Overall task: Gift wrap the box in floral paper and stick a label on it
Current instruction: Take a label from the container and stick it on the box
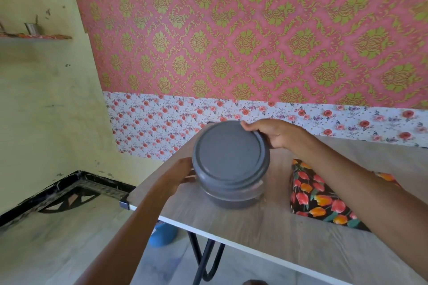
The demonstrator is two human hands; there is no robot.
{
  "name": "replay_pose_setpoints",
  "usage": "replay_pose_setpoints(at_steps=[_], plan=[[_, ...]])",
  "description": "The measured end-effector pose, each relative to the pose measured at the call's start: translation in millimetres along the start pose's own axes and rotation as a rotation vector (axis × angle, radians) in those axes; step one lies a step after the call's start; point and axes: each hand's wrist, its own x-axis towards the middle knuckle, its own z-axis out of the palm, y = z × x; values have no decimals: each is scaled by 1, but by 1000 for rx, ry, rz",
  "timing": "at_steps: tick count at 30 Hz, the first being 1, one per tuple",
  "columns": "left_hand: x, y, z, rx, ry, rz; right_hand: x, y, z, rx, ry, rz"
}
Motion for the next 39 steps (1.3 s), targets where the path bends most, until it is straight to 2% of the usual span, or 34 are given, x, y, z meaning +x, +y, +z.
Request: replay_pose_setpoints(at_steps=[3,6,7,9,11,13,15,18,22,25,27,29,31,33,36,39], plan=[[5,3,0,208,1,9,0,-14,-11,200,113,-179],[4,8,0,338,33,46,9,-21,-20,336,361,-343],[3,9,0,373,51,58,13,-20,-22,242,448,-383],[1,9,-2,424,63,56,16,-7,-23,-185,513,-450],[-2,9,-5,462,40,55,21,16,-21,-664,466,-483],[-7,10,-6,502,9,89,28,38,-21,-994,426,-520],[-11,11,-7,603,13,145,33,53,-21,-1222,416,-537],[-15,10,-9,792,67,198,38,66,-20,-1363,362,-540],[-19,10,-2,1053,240,281,40,77,-13,-1413,284,-523],[-17,15,9,1044,366,384,44,85,-8,-1477,185,-469],[-13,18,21,941,300,430,46,88,-8,-1494,134,-449],[-13,22,37,878,167,360,45,85,-10,-1469,84,-428],[-10,26,52,896,55,331,40,79,-11,-1414,46,-423],[-3,27,64,946,-7,317,32,70,-10,-1295,86,-456],[5,26,72,969,-7,271,15,57,-4,-1090,162,-510],[7,25,66,809,74,245,-4,52,8,-882,213,-479]])
